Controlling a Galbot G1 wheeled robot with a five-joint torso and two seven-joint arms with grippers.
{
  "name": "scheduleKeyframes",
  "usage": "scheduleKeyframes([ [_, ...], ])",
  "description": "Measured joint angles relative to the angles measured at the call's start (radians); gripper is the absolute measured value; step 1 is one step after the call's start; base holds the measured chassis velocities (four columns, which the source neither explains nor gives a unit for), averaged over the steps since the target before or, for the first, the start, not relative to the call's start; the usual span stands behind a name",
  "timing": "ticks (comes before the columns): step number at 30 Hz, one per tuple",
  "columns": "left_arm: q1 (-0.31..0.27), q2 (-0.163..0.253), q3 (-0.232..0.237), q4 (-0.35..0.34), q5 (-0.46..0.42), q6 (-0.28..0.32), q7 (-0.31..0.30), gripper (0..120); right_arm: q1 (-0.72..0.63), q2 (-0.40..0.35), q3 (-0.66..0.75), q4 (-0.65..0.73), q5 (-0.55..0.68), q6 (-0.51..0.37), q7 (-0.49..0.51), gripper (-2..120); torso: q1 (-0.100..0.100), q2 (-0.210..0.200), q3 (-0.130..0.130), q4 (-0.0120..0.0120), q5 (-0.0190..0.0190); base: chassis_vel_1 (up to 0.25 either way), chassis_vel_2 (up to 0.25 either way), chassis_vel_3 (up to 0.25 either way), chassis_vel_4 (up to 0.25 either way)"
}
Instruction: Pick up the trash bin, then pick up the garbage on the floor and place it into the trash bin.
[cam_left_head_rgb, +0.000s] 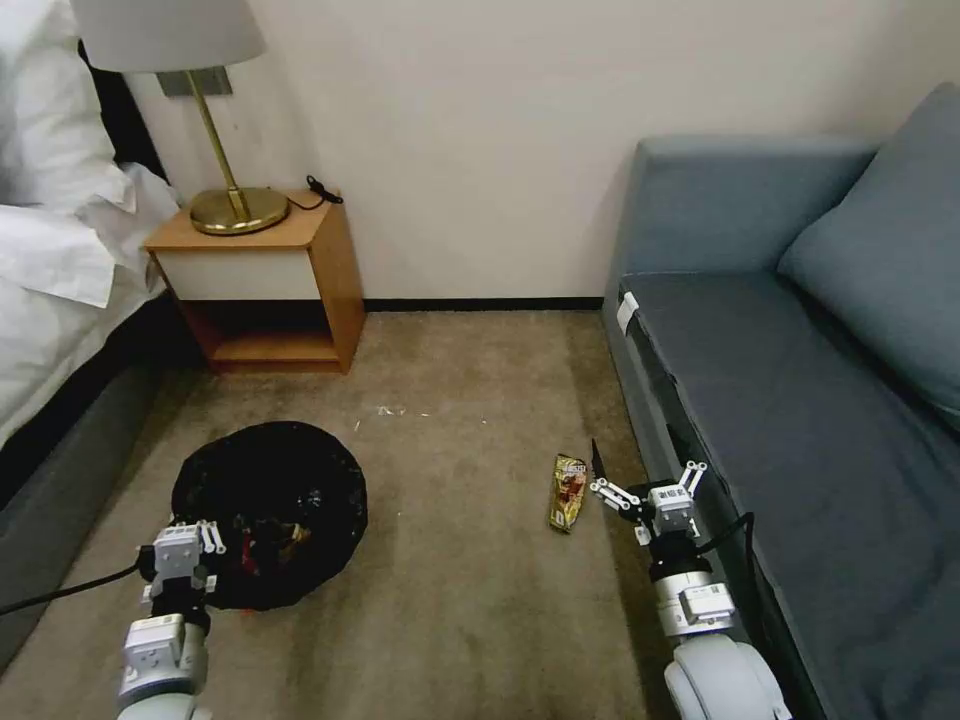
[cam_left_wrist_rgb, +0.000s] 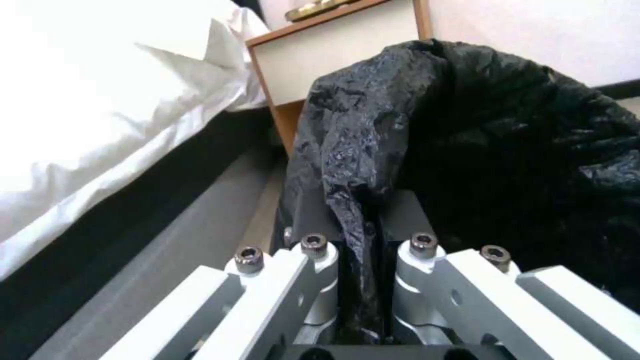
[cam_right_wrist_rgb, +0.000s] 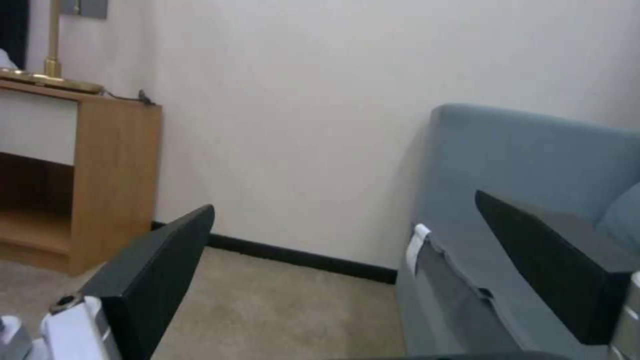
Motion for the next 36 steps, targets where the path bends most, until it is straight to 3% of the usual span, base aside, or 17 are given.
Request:
scheduleKeyframes([
  [18,0.003,-0.008,-0.002,-0.002,0.000,-0.009,-0.001,7,0.020,-0.006,-0.064,-0.026,-0.001,0.004,0.013,100,0.000,0.000,0.000,-0.0001,0.0001,-0.104,0.108,0.106,-0.109],
  [25,0.002,-0.009,-0.002,-0.002,0.003,-0.009,-0.002,7,0.083,-0.061,-0.136,-0.043,0.050,-0.065,0.013,100,0.000,0.000,0.000,-0.0002,0.0001,-0.022,0.023,0.028,-0.031],
  [30,0.001,-0.009,-0.002,-0.002,0.006,-0.009,-0.002,7,0.177,-0.144,-0.230,-0.079,0.168,-0.232,0.041,100,0.000,0.000,0.000,-0.0002,0.0002,0.000,0.000,0.000,0.000],
  [31,0.001,-0.009,-0.002,-0.002,0.007,-0.009,-0.002,7,0.226,-0.180,-0.268,-0.084,0.251,-0.381,0.053,100,0.000,0.000,0.000,-0.0001,0.0001,0.000,0.000,0.000,0.000],
  [32,0.001,-0.009,-0.002,-0.002,0.007,-0.009,-0.002,7,0.226,-0.180,-0.268,-0.084,0.251,-0.381,0.053,100,0.000,0.000,0.000,-0.0001,0.0001,0.000,0.000,0.000,0.000],
  [33,0.001,-0.008,-0.002,-0.002,0.006,-0.007,-0.002,7,0.268,-0.203,-0.294,-0.087,0.326,-0.499,0.063,100,0.000,0.000,0.000,0.0000,0.0002,0.000,0.000,0.000,0.000],
  [34,0.001,-0.008,-0.003,-0.002,0.006,-0.007,-0.002,7,0.283,-0.211,-0.303,-0.089,0.356,-0.538,0.066,100,0.000,0.000,0.000,-0.0002,0.0002,0.000,0.000,0.000,0.000],
  [35,0.000,-0.006,-0.003,-0.002,0.005,-0.004,-0.002,7,0.355,-0.241,-0.340,-0.108,0.490,-0.707,0.077,100,0.000,0.000,0.000,-0.0001,0.0001,0.000,0.000,0.000,0.000],
  [36,0.000,-0.006,-0.004,-0.003,0.005,-0.003,-0.002,7,0.400,-0.255,-0.363,-0.129,0.567,-0.790,0.084,100,0.000,0.000,0.000,0.0000,0.0000,0.000,0.000,0.000,0.000],
])
